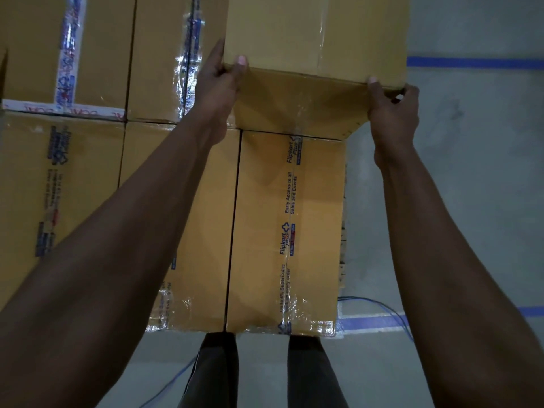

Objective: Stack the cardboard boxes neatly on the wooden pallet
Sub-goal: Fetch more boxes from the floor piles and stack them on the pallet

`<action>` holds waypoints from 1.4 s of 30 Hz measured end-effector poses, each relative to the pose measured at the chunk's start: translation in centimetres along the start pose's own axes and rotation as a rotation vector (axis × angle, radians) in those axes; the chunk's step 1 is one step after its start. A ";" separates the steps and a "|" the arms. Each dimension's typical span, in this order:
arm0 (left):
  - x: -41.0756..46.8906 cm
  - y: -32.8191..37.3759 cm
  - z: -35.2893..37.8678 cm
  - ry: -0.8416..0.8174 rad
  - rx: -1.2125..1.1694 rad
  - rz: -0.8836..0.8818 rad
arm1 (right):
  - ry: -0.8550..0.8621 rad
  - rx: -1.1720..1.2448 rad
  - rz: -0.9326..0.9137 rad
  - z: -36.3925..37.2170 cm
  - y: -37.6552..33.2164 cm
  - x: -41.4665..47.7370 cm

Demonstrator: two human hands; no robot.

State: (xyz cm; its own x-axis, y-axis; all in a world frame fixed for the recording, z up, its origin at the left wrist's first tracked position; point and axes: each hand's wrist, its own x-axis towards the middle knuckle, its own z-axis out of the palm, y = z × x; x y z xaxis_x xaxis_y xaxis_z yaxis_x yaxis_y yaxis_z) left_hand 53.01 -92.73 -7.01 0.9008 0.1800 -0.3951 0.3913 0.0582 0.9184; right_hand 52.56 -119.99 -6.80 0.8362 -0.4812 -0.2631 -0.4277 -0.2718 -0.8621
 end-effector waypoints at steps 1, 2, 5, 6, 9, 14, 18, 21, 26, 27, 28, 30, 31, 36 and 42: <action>0.0 0.1 0.1 0.000 -0.006 -0.004 | -0.001 -0.005 0.003 0.0 0.0 0.3; 0.0 0.1 0.1 -0.001 -0.005 -0.007 | 0.003 -0.010 0.002 0.0 0.0 0.4; -0.2 -0.2 0.3 -0.015 0.009 -0.002 | 0.018 -0.025 -0.007 0.2 0.1 0.3; -0.3 -0.3 0.3 -0.022 0.011 0.002 | 0.022 -0.024 -0.008 0.2 0.3 0.3; -0.1 -0.7 0.3 -0.040 0.014 0.019 | 0.015 -0.022 -0.008 0.0 0.5 0.3; -0.3 -1.1 0.2 -0.005 0.032 0.002 | -0.019 -0.046 -0.046 -0.3 1.2 -0.2; -4.1 -4.9 0.6 0.040 0.170 -0.081 | -0.126 -0.159 0.095 -0.6 5.3 -2.2; -8.0 -11.0 -0.1 -0.070 0.446 -0.122 | -0.251 -0.312 0.180 -0.6 10.4 -3.7; -10.8 -20.0 -2.1 -0.191 0.773 -0.232 | -0.410 -0.499 0.296 0.7 17.6 -4.8; -11.1 -21.3 -2.4 -0.211 0.868 -0.198 | -0.394 -0.524 0.314 1.4 18.3 -4.9; -11.4 -22.2 -2.6 -0.244 0.959 -0.144 | -0.369 -0.564 0.334 2.1 19.1 -4.9; -12.2 -23.3 -2.9 -0.282 1.055 -0.074 | -0.299 -0.666 0.333 3.3 19.4 -5.5; -12.3 -23.8 -3.2 -0.285 1.080 -0.046 | -0.266 -0.685 0.328 3.9 19.4 -5.8; -12.8 -23.9 -4.4 -0.327 1.243 0.037 | -0.282 -0.677 0.262 3.8 19.6 -6.2; -13.4 -21.3 -5.3 -0.475 1.190 -0.053 | -0.442 -0.586 0.288 2.8 18.9 -10.1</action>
State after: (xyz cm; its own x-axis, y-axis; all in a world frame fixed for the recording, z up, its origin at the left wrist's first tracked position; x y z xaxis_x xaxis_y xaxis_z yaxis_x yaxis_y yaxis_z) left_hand 31.64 -91.15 -21.16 0.7611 -0.1761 -0.6243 0.1338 -0.8991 0.4167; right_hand 36.98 -117.91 -21.68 0.6717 -0.2564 -0.6951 -0.6564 -0.6409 -0.3979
